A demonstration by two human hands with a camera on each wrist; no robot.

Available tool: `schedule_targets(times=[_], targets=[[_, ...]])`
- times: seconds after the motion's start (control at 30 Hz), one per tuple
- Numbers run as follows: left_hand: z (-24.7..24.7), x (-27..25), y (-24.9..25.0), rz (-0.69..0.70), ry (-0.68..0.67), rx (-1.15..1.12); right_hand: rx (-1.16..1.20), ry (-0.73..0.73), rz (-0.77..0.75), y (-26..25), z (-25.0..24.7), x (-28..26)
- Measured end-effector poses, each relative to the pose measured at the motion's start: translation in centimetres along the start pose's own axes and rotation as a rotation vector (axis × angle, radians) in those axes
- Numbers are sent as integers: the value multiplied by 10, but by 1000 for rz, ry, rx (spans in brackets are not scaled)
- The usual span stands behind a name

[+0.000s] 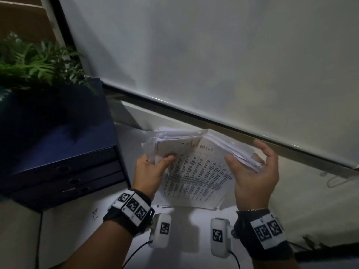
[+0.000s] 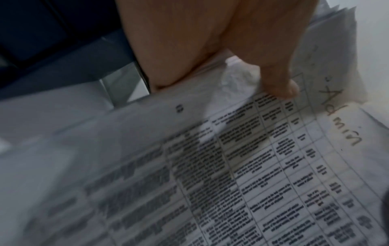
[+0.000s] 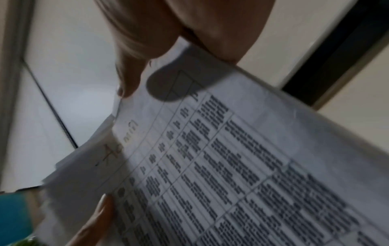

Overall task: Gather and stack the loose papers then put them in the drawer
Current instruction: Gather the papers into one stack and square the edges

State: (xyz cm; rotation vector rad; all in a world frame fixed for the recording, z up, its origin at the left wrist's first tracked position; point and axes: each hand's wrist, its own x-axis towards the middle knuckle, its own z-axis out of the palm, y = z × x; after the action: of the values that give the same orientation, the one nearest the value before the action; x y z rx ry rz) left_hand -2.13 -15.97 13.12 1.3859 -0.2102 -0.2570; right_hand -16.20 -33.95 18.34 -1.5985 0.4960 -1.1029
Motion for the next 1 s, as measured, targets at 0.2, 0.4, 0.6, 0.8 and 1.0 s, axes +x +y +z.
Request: schedule_targets(times=[0.2,0.4,0.6,0.8,1.0], targets=[[-2,-1,8,31,-89,11,-31,-228,244,19,0,-8],[-9,11,14,69,-70,-176,-51,-279,283,33,-6,-9],[8,6,31,170,7,-85,-28,-214,277,44,-7,-16],[12,19,48,70,169,-157,-212,-361,495,82,-23,-54],[-1,46,19,-156,330,-159,-529,-417,306,59,-40,-35]])
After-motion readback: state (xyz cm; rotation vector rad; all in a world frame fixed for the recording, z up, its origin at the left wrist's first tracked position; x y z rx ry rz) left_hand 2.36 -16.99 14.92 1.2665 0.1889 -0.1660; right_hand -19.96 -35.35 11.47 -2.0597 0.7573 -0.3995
